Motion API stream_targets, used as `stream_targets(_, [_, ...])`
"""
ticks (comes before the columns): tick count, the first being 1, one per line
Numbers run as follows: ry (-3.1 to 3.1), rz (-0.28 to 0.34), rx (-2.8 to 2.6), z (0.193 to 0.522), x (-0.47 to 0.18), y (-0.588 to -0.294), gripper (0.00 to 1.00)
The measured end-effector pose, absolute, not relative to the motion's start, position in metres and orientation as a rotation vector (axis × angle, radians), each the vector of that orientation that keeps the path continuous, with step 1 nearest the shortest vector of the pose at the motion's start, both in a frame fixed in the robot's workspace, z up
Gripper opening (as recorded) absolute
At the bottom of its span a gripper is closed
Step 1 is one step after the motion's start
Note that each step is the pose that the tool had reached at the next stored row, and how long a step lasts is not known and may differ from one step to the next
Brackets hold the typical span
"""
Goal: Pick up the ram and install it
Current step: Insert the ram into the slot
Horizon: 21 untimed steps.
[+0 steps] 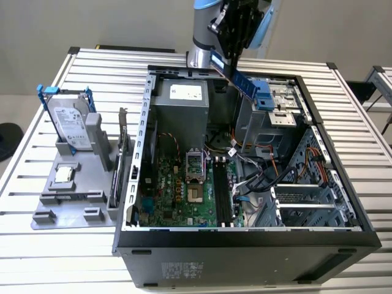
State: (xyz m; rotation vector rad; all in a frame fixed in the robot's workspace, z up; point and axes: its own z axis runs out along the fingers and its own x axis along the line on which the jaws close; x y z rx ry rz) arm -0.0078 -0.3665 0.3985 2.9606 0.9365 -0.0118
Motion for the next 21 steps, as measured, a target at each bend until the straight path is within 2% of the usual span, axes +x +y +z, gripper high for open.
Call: stream_targets(21, [0.466,-0.021,3.072,0.3985,-0.0078,-0.3665,0.0])
